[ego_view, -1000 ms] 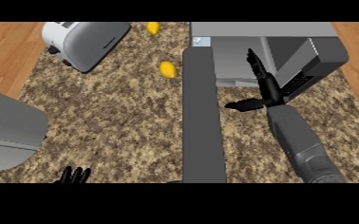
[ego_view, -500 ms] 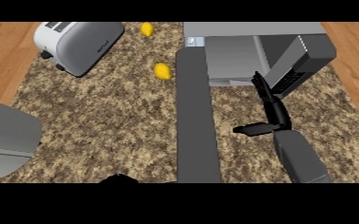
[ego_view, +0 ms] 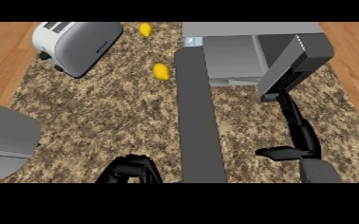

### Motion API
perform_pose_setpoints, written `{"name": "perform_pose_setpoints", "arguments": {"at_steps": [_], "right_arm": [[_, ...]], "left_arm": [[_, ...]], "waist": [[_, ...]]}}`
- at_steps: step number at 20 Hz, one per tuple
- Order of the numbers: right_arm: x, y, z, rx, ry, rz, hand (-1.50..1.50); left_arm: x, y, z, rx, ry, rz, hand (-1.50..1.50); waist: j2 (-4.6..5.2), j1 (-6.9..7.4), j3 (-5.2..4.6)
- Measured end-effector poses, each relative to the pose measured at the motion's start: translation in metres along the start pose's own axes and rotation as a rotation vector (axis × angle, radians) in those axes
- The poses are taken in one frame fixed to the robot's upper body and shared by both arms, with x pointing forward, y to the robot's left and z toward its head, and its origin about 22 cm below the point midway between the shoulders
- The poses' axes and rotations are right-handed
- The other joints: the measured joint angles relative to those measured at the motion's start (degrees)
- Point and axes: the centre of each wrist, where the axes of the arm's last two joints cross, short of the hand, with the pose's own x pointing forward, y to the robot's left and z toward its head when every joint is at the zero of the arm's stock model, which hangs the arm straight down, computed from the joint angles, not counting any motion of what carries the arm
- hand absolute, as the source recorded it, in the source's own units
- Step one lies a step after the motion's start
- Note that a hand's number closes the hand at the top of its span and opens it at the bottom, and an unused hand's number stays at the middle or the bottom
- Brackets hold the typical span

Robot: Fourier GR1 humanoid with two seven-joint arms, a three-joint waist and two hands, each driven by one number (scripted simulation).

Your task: Pick up the milk, place it into the microwave and close the microwave

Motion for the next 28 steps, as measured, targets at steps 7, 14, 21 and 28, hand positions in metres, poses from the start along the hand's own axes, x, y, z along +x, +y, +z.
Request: {"name": "perform_pose_setpoints", "arguments": {"at_steps": [7,14,21,28], "right_arm": [[0.026,-0.032,0.033,-0.038,-0.015,0.054,-1.5],[0.053,-0.06,0.059,-0.066,-0.04,0.079,-1.5],[0.082,-0.077,0.058,-0.047,-0.096,0.048,-1.5],[0.11,-0.088,0.033,-0.005,-0.195,0.041,-1.5]], "left_arm": [[-0.024,-0.02,-0.047,-0.201,0.083,-0.051,1.5],[-0.062,-0.051,-0.086,-0.353,0.119,-0.086,1.5],[-0.082,-0.076,-0.105,-0.412,0.115,-0.072,1.5],[-0.082,-0.094,-0.116,-0.331,0.136,-0.12,1.5]], "waist": [[0.29,-0.55,0.03],[0.51,-0.56,0.02],[0.68,-2.01,-0.04],[1.17,-4.68,-0.11]]}}
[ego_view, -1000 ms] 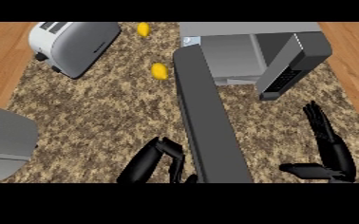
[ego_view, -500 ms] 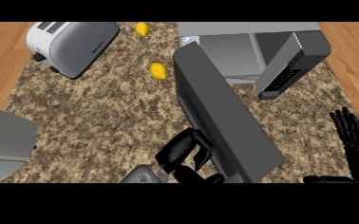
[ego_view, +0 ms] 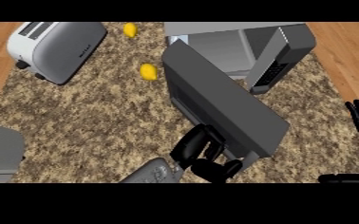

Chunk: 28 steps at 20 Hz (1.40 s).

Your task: Pick up the milk, place it into the microwave and close the microwave

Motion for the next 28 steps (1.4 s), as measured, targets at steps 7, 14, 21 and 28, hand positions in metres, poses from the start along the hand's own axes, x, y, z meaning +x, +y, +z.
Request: {"name": "perform_pose_setpoints", "arguments": {"at_steps": [7,14,21,28], "right_arm": [[0.017,0.0,-0.027,0.072,-0.059,-0.043,-1.5],[0.031,0.001,-0.046,0.126,-0.089,-0.081,-1.5],[0.045,-0.002,-0.065,0.182,-0.116,-0.109,-1.5],[0.06,-0.01,-0.081,0.226,-0.13,-0.106,-1.5]], "left_arm": [[0.005,-0.001,-0.01,0.125,0.016,0.015,1.5],[0.02,0.012,-0.025,0.285,-0.082,0.072,1.5],[0.031,0.032,-0.044,0.38,-0.089,0.128,1.5],[0.038,0.054,-0.064,0.449,-0.087,0.156,1.5]], "waist": [[0.88,-3.07,-0.17],[1.74,-5.25,-0.36],[2.76,-7.99,-0.33],[3.58,-9.26,-0.28]]}}
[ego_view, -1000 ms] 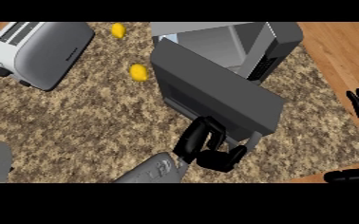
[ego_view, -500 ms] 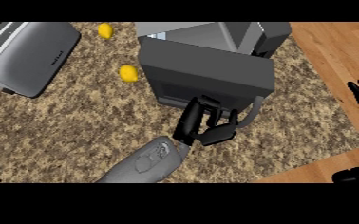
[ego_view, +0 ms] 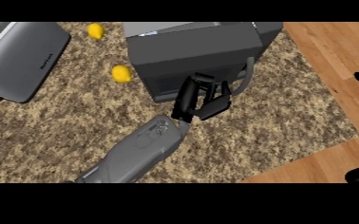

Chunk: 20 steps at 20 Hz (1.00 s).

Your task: Pick up the milk, place it into the microwave and close the microwave

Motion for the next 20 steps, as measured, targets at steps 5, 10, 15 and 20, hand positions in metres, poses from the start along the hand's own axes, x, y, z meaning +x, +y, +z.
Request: {"name": "perform_pose_setpoints", "arguments": {"at_steps": [5,10,15,20], "right_arm": [[0.008,-0.009,-0.007,0.011,-0.007,0.007,-1.5],[0.015,-0.017,-0.014,0.021,-0.013,0.009,-1.5],[0.019,-0.025,-0.018,0.021,-0.016,0.008,-1.5],[0.026,-0.035,-0.023,0.017,-0.029,0.023,-1.5]], "left_arm": [[0.004,0.007,-0.014,0.039,-0.008,0.029,1.5],[0.004,0.007,-0.014,0.045,-0.026,0.071,1.5],[0.002,0.007,-0.015,0.051,-0.046,0.097,1.5],[0.001,0.007,-0.015,0.052,-0.069,0.113,1.5]], "waist": [[0.47,-0.81,0.04],[0.67,-1.02,0.1],[0.77,-1.24,0.2],[0.97,-1.27,0.3]]}}
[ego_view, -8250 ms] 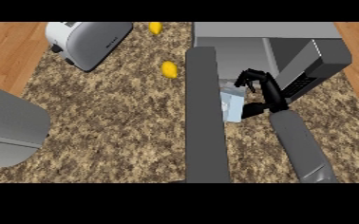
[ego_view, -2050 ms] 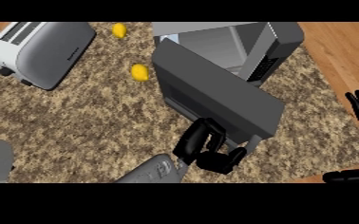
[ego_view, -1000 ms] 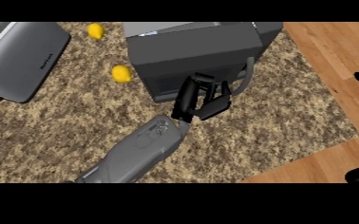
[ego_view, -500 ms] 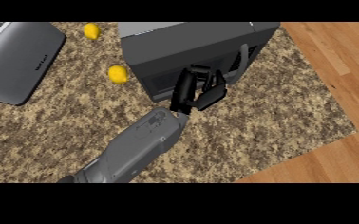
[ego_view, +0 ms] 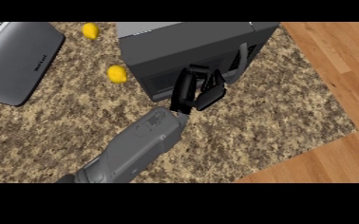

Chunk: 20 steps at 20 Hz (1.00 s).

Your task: Pick up the milk, place it into the microwave and close the microwave

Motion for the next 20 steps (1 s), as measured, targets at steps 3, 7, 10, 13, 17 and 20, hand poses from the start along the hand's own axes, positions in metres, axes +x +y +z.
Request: {"name": "perform_pose_setpoints", "arguments": {"at_steps": [3,7,10,13,17,20], "right_arm": [[0.003,-0.006,-0.003,-0.004,-0.003,0.009,-1.5],[0.008,-0.015,-0.005,-0.012,-0.001,0.028,-1.5],[0.012,-0.02,-0.008,-0.011,-0.004,0.039,-1.5],[0.016,-0.027,-0.009,-0.014,-0.004,0.053,-1.5],[0.02,-0.034,-0.012,-0.018,-0.009,0.065,-1.5],[0.028,-0.041,-0.015,-0.011,-0.003,0.099,-1.5]], "left_arm": [[0.0,0.0,0.0,0.001,-0.011,0.011,1.5],[-0.001,0.0,0.0,0.006,-0.026,0.014,1.5],[-0.002,-0.001,0.0,0.005,-0.036,0.018,1.5],[-0.002,-0.001,0.0,0.006,-0.043,0.021,1.5],[-0.002,-0.002,-0.001,0.004,-0.057,0.027,1.5],[-0.003,-0.002,-0.001,0.008,-0.063,0.032,1.5]], "waist": [[0.12,-0.02,0.02],[0.19,-0.14,0.12],[0.28,-0.09,0.15],[0.31,-0.09,0.21],[0.48,-0.02,0.24],[0.51,-0.11,0.25]]}}
